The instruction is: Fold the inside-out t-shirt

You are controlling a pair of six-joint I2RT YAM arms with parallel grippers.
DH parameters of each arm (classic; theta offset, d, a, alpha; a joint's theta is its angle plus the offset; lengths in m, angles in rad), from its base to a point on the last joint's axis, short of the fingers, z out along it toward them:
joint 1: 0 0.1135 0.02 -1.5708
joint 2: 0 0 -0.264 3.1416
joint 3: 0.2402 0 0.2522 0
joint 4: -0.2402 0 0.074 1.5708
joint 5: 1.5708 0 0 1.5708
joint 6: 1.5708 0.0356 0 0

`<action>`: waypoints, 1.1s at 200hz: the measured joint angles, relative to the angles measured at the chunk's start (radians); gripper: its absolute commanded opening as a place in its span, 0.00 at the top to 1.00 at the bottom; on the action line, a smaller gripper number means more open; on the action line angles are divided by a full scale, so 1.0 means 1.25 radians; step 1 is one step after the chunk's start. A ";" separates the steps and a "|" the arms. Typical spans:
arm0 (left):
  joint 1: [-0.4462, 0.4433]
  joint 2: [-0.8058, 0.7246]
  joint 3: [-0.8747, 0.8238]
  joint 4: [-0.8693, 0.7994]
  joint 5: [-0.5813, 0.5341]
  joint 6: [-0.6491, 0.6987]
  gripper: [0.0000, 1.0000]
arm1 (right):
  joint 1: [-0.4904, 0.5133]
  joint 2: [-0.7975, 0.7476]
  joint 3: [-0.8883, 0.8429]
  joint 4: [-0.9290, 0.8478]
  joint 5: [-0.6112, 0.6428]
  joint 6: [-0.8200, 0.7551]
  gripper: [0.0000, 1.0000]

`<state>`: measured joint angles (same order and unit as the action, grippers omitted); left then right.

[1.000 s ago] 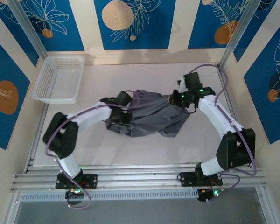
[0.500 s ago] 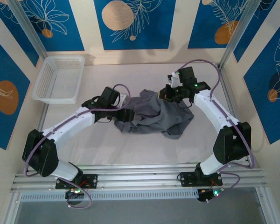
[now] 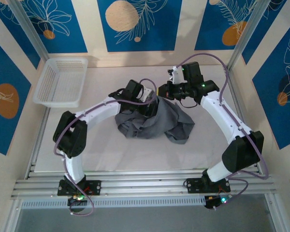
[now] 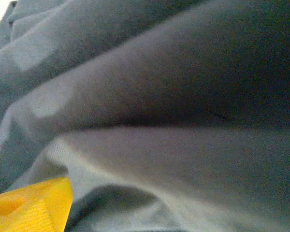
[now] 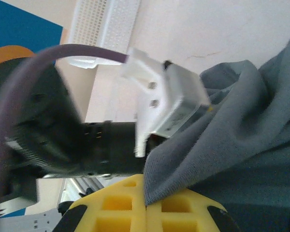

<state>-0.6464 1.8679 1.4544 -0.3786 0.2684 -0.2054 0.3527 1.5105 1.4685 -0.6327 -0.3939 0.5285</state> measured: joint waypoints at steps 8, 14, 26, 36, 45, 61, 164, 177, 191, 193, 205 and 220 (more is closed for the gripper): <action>0.000 0.001 0.000 0.004 -0.009 -0.001 0.43 | 0.003 -0.005 0.003 -0.004 -0.001 0.000 1.00; 0.000 0.000 0.001 0.009 -0.014 -0.001 0.59 | 0.006 -0.010 0.003 -0.007 -0.003 0.000 1.00; 0.000 0.000 0.009 0.018 -0.019 -0.012 0.98 | 0.006 -0.020 0.002 -0.013 -0.003 0.001 1.00; 0.002 0.000 0.015 0.023 -0.015 -0.016 1.00 | 0.005 -0.034 -0.008 -0.010 -0.002 0.002 1.00; 0.006 0.000 0.022 0.027 0.016 -0.029 1.00 | -0.002 -0.051 -0.025 -0.009 0.001 0.005 1.00; 0.023 -0.004 0.024 0.051 0.112 -0.089 1.00 | -0.039 -0.081 -0.074 0.002 0.020 0.012 0.96; 0.064 -0.101 0.023 0.002 0.415 -0.356 1.00 | -0.109 -0.204 -0.293 0.063 0.185 -0.060 0.49; 0.064 -0.101 0.020 -0.009 0.413 -0.360 1.00 | -0.038 -0.337 -0.357 0.128 0.237 -0.091 0.45; 0.064 -0.101 0.020 -0.018 0.410 -0.362 1.00 | 0.067 -0.449 -0.438 0.206 0.291 -0.136 0.41; 0.064 -0.101 0.020 -0.019 0.410 -0.362 1.00 | 0.085 -0.462 -0.450 0.221 0.298 -0.146 0.41; 0.064 -0.101 0.020 -0.025 0.409 -0.361 1.00 | 0.163 -0.490 -0.510 0.289 0.345 -0.197 0.37; 0.064 -0.101 0.020 -0.035 0.407 -0.361 1.00 | 0.219 -0.452 -0.563 0.365 0.419 -0.267 0.32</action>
<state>-0.5667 1.7420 1.4799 -0.4229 0.7765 -0.6571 0.6270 0.9451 0.7643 -0.1761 0.1299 0.1951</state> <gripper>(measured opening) 0.057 0.659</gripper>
